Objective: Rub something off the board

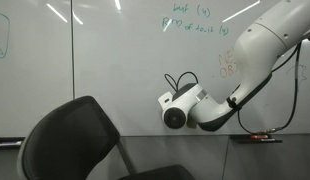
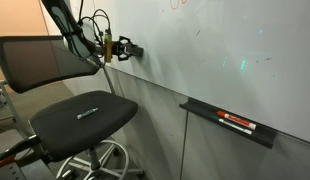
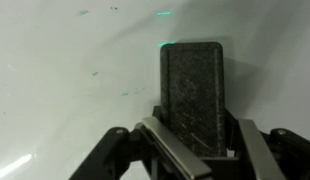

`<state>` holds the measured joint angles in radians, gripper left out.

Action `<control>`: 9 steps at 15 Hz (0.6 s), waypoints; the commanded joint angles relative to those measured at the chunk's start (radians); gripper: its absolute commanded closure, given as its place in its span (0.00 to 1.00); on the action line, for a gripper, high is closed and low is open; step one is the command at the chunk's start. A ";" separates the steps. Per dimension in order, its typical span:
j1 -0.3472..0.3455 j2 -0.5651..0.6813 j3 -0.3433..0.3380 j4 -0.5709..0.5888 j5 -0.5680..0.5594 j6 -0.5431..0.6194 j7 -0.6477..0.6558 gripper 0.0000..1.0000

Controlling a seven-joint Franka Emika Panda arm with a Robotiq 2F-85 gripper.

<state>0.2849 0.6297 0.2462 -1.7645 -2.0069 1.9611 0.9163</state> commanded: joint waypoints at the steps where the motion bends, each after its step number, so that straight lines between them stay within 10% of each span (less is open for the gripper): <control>1: -0.066 -0.121 0.015 -0.102 0.066 0.123 -0.019 0.69; 9: -0.165 -0.332 -0.005 -0.418 0.515 0.333 -0.137 0.69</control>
<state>0.1368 0.3848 0.2459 -2.0522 -1.6202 2.2439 0.8380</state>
